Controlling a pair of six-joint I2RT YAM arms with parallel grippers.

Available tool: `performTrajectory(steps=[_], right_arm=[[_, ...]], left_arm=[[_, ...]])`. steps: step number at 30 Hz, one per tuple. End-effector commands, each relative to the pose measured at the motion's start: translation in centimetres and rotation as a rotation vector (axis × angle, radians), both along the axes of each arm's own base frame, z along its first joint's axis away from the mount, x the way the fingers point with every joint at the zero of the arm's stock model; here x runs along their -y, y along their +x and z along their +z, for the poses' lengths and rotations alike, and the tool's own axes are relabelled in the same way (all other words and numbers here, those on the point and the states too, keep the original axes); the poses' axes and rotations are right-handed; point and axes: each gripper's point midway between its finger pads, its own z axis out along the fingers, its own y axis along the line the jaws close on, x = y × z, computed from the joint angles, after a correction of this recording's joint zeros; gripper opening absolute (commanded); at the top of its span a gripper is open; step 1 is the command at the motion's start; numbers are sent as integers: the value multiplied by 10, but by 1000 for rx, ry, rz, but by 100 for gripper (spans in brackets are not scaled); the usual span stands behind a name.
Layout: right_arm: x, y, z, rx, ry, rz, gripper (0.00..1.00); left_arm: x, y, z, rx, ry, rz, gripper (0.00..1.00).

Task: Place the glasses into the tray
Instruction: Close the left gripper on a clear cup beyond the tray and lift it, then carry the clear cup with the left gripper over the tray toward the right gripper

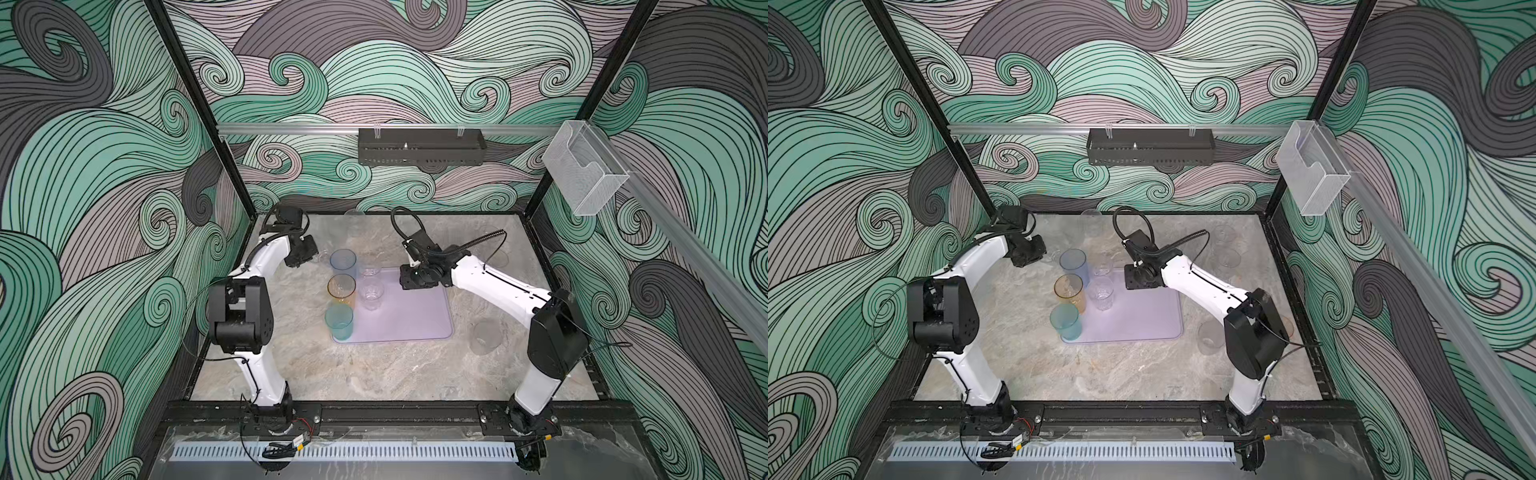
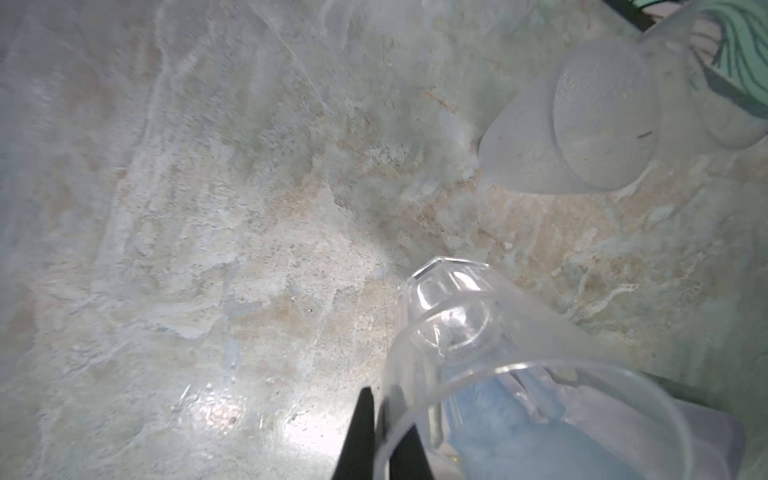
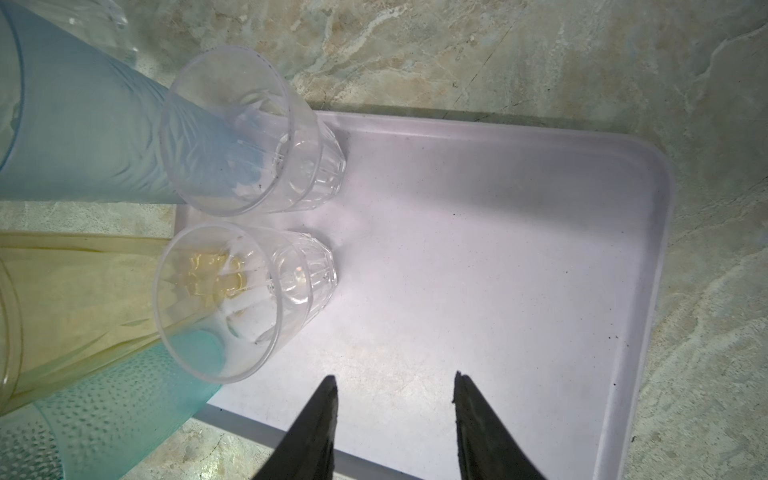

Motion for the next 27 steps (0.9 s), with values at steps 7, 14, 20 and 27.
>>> performTrajectory(steps=[7,14,20,27], right_arm=[[2,-5,18,16,19,-1,47],[12,4,27,47,-6,-23,47],[31,14,34,49,12,-71,47],[73,23,31,4,60,-176,47]], left_arm=[[-34,-25,95,192,92,86,0],[-18,-33,156,337,129,32,0],[83,-41,181,423,79,-256,0],[200,-100,144,302,-12,-622,0]])
